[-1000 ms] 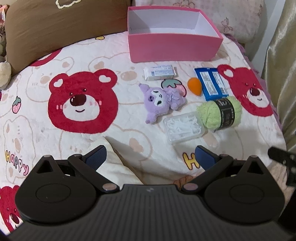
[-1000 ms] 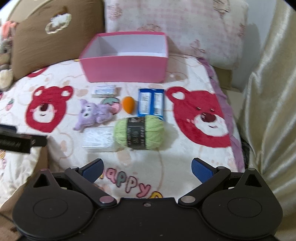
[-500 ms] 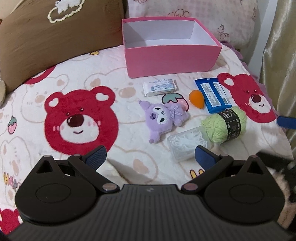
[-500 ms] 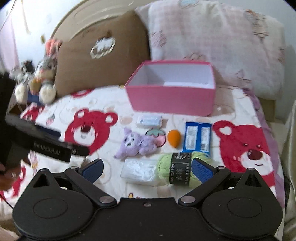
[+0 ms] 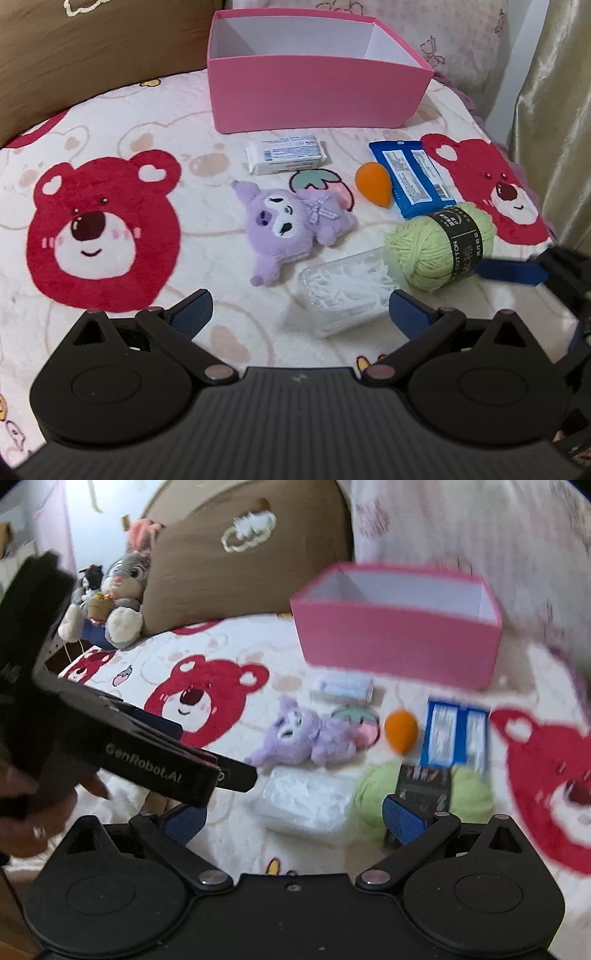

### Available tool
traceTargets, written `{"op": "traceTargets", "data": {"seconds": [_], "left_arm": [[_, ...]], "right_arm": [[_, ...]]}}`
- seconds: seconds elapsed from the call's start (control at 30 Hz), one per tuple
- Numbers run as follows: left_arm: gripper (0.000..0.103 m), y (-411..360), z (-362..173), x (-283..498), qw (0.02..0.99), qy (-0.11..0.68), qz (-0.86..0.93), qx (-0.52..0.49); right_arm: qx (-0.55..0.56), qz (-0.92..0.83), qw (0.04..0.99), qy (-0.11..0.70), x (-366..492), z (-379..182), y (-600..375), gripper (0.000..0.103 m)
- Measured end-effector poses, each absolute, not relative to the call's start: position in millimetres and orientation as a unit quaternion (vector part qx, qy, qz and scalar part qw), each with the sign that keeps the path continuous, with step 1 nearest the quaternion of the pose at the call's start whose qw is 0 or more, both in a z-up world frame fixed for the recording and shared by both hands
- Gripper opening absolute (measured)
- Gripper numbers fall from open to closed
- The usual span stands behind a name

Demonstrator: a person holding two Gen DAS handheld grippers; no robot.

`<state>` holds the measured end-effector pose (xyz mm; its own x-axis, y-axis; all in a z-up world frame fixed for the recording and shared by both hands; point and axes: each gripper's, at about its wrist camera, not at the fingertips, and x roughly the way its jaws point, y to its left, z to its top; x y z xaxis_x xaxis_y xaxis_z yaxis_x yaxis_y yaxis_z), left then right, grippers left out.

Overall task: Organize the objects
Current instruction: 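Move the left tool to the clear floss-pick box and open it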

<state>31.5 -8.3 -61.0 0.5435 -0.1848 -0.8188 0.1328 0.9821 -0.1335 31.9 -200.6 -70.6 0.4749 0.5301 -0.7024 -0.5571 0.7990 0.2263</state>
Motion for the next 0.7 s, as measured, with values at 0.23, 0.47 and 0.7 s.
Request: {"op": "traceTargets", "data": {"seconds": [0.23,0.47,0.7], "left_arm": [[0.100,0.6,-91.4,35.2,0.871,0.463,-0.116,-0.118],[0.086,1.2,-107.6,40.8,0.862,0.473,-0.119,-0.136],[0.060,4.1,-125.2,54.5,0.839,0.508,-0.108,-0.161]], "right_arm": [[-0.005,0.322,0.842,0.433,40.4,-98.9,-186.2,0.102],[-0.075,0.308,0.833,0.454,51.8,-120.2,-162.4,0.102],[-0.051,0.307,0.810,0.497,68.2,-134.1,-165.4,0.098]]}}
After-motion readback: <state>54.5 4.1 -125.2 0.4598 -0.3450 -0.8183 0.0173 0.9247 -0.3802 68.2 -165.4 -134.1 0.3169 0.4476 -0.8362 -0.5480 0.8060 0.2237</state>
